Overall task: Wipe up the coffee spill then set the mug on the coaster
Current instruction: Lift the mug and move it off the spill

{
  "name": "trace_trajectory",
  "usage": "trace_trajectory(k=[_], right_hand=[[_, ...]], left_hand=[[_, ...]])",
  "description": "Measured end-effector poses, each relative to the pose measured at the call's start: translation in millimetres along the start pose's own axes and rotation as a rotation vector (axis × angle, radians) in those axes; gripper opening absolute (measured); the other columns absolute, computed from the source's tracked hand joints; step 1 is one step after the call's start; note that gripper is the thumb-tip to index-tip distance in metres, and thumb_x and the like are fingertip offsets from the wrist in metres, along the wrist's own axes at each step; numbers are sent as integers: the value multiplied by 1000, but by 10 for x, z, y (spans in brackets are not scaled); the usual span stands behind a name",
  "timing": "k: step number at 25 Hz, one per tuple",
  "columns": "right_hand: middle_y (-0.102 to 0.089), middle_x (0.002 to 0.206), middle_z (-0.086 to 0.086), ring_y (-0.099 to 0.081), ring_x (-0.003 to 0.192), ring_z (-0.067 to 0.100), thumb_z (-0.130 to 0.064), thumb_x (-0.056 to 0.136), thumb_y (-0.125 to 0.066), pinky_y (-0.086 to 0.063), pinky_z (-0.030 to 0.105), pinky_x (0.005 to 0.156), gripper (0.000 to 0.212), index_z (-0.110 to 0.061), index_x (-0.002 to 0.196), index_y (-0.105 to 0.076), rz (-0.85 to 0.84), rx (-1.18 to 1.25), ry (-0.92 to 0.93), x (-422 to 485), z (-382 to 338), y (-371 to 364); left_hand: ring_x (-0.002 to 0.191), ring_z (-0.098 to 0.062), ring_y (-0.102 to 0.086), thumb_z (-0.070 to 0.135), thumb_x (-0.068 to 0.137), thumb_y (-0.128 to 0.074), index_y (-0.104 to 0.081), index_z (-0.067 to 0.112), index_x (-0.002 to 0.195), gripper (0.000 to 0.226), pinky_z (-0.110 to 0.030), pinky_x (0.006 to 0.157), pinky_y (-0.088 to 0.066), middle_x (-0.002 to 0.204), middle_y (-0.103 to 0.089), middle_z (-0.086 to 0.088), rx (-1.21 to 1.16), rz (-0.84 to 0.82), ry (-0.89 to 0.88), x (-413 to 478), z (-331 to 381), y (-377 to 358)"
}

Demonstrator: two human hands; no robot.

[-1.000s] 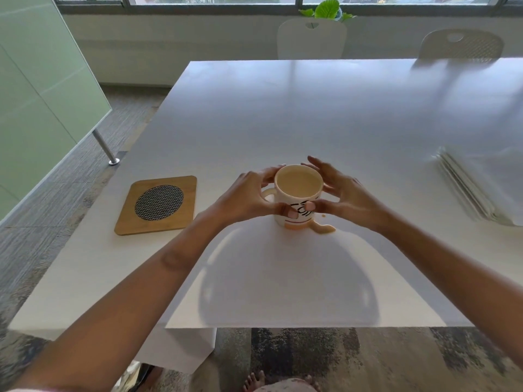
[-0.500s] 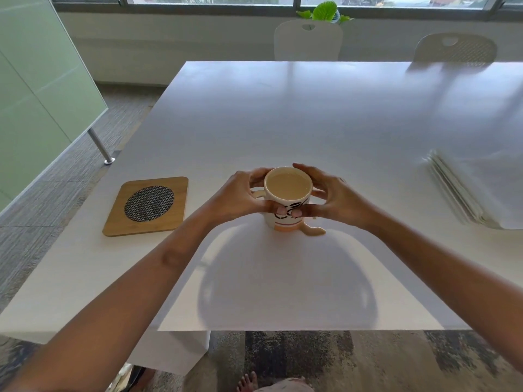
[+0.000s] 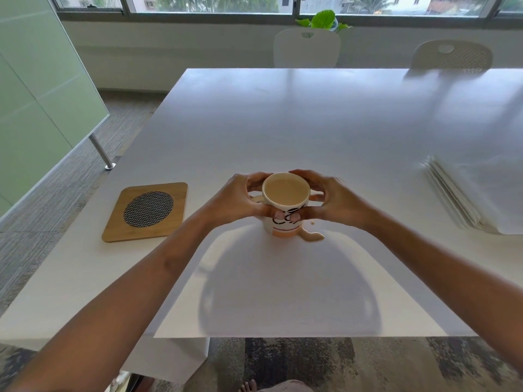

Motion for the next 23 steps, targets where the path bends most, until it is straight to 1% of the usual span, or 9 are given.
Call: trace_trajectory(k=[2,6,12,16,20,23], right_hand=[[-65,123,-12,-58,118,0,-28,67,-87,-51,18,90,76,-25,134,-52,3,-13,7,23,5,13],[-66,123,-9,-59,116,-1,-23,67,-88,-51,13,88,76,-21,134,-53,18,-22,27,81,-13,37],[-67,117,-12,-60,110,-9,-23,67,-88,-50,8,82,72,-23,131,-55,40,-40,71,247,-122,115],[-67,118,-9,-61,111,-3,-23,66,-88,-51,11,84,73,-22,131,-55,49,-56,93,396,-165,163],[-68,119,-6,-62,113,3,-23,66,-88,-53,16,88,73,-21,131,-55,45,-56,112,541,-185,181],[-68,118,-6,-62,111,0,-21,66,-88,-52,14,86,71,-21,130,-56,45,-63,117,658,-169,173]], left_hand=[[111,-3,-64,24,65,-91,-63,16,128,70,-10,88,-49,118,-72,8,12,-11,-8,16,3,19],[109,0,-64,23,65,-90,-63,20,127,67,-8,84,-49,114,-71,15,18,-26,-22,60,12,85],[107,1,-65,26,66,-88,-61,31,121,61,-8,80,-50,106,-71,30,13,-18,-34,170,72,233],[107,0,-66,21,67,-89,-62,28,122,61,-9,80,-51,107,-71,26,-2,-3,-37,253,76,340],[108,-2,-66,19,67,-87,-62,21,123,62,-12,82,-52,113,-71,15,-11,0,-41,336,61,441],[109,-5,-66,17,67,-87,-62,16,126,64,-14,84,-53,115,-71,8,-18,2,-39,396,6,516]])
Point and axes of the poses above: each hand's wrist, its own x-axis towards the middle knuckle, its own y-axis out of the back of the hand, z = x × y, the point moved 2 cm from there along x, towards the middle knuckle
